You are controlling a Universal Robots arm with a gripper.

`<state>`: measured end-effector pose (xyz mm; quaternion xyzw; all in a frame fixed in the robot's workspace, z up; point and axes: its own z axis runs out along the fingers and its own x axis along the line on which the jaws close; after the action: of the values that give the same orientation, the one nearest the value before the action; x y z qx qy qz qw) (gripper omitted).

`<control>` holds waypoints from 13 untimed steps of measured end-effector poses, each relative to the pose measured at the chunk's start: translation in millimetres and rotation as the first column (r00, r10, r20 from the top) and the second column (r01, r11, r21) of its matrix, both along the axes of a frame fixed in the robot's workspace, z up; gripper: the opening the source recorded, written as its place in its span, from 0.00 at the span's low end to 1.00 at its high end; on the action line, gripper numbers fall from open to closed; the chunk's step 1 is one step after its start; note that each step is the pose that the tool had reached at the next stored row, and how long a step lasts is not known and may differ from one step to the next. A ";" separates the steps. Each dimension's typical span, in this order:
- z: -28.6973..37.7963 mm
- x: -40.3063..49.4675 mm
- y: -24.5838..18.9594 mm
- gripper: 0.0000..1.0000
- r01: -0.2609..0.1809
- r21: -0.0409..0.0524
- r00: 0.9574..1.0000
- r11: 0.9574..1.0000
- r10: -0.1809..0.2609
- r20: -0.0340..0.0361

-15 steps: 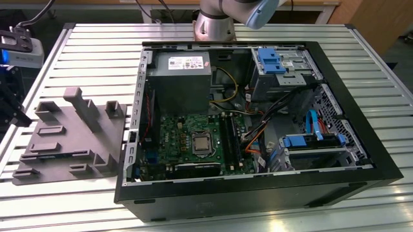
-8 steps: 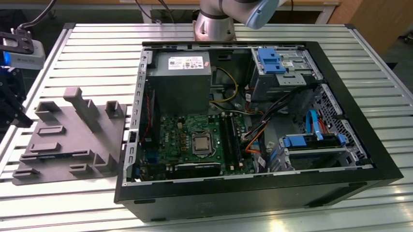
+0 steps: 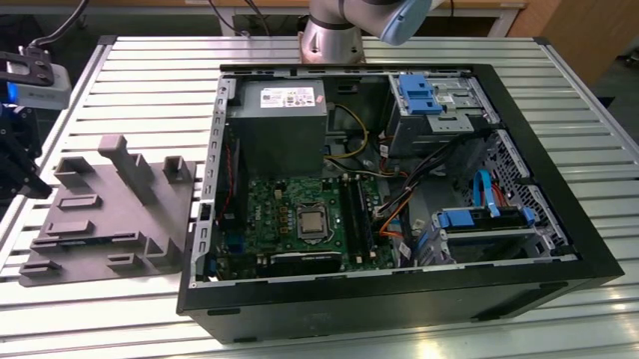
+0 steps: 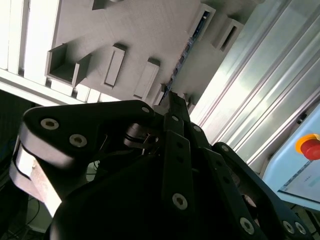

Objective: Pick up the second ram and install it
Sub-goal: 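Pick up the second ram and move it above second insertion slot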

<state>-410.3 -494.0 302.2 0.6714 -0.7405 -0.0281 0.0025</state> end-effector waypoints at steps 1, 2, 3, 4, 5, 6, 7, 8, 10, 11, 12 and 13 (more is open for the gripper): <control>-0.2 0.0 0.0 0.11 0.000 0.000 1.000 1.000 0.000 0.000; -0.4 0.0 0.0 0.11 0.000 0.000 1.000 1.000 0.000 0.000; -0.6 0.0 0.0 0.11 0.000 0.000 1.000 1.000 0.000 0.000; -1.4 0.0 0.0 0.11 0.000 0.000 1.000 1.000 0.000 0.000; -2.3 0.0 0.0 0.11 0.000 0.000 1.000 1.000 0.000 0.000; -2.5 0.0 0.0 0.11 0.000 0.000 1.000 1.000 0.000 0.000; -2.6 0.0 0.0 0.11 0.000 0.000 1.000 1.000 0.000 0.000; -2.9 0.0 0.0 0.11 0.000 0.000 1.000 1.000 0.000 0.000; -3.3 0.0 0.0 0.11 0.000 0.000 1.000 1.000 0.000 0.000; -3.4 0.0 0.0 0.11 0.000 0.000 1.000 1.000 0.000 0.000; -3.6 0.0 0.0 0.11 0.000 0.000 1.000 1.000 0.000 0.000; -3.8 0.0 0.0 0.11 0.000 0.000 1.000 1.000 0.000 0.000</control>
<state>-410.3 -494.0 298.4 0.6714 -0.7405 -0.0281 0.0026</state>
